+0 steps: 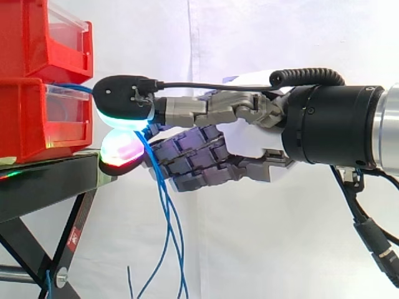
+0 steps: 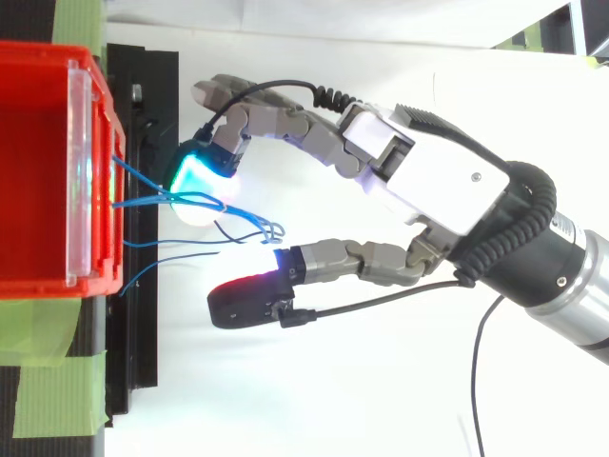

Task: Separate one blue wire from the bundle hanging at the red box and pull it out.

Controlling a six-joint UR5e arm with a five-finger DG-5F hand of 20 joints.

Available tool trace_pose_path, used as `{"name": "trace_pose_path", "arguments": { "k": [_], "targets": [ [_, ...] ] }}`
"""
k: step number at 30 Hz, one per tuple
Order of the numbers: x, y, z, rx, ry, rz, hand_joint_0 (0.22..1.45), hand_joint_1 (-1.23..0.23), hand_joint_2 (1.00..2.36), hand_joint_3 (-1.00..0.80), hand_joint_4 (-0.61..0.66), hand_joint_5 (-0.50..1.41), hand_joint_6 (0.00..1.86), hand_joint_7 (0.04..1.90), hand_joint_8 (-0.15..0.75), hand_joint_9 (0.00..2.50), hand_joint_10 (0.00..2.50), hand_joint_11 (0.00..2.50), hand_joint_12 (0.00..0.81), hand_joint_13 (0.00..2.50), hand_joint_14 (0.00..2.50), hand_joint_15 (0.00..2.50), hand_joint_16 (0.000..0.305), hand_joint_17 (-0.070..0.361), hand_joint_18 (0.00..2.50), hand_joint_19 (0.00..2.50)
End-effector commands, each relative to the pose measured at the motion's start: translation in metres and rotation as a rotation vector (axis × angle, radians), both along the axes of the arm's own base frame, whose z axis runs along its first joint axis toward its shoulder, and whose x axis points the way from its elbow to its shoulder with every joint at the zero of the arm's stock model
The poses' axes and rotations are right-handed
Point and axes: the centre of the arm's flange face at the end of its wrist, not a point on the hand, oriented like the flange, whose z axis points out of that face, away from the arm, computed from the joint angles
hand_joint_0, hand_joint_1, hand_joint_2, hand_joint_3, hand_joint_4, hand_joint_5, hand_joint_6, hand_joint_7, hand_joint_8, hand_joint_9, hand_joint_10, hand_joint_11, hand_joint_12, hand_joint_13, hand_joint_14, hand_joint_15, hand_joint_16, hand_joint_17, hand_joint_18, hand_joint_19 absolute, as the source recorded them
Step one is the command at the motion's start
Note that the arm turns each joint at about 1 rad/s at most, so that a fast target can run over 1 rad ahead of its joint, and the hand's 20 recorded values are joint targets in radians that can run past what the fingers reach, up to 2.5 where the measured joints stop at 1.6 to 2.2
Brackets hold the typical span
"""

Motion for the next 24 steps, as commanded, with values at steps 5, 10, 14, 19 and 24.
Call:
{"name": "trace_pose_path", "arguments": {
  "k": [5,10,14,19,24],
  "targets": [
    [-0.0026,-0.0013,-0.0016,0.03,0.006,0.002,0.56,-0.71,1.0,-0.5,0.3,-0.14,0.57,1.11,0.299,0.21,0.0,0.0,0.383,0.12,0.0,0.13,0.058,0.131,0.16,0.02],
    [-0.0043,-0.0048,-0.003,0.075,-0.004,0.0,0.56,-0.71,1.0,-0.5,0.3,-0.14,0.58,1.11,0.3,0.21,0.0,0.0,0.383,0.12,0.0,0.14,0.058,0.131,0.17,0.02],
    [-0.0044,-0.0058,-0.0031,0.103,-0.018,0.001,0.56,-0.71,1.0,-0.5,0.29,-0.14,0.58,1.11,0.301,0.22,0.0,0.0,0.383,0.13,0.0,0.14,0.058,0.13,0.17,0.03],
    [-0.0041,-0.0066,-0.0038,0.119,-0.027,0.0,0.57,-0.71,1.0,-0.5,0.29,-0.14,0.58,1.1,0.302,0.22,0.0,0.0,0.382,0.14,0.0,0.13,0.058,0.13,0.18,0.04],
    [-0.0042,-0.0076,-0.0029,0.131,-0.035,0.0,0.58,-0.71,1.0,-0.5,0.29,-0.14,0.59,1.08,0.303,0.23,0.0,0.0,0.383,0.15,0.0,0.14,0.057,0.129,0.19,0.04]
  ]
}}
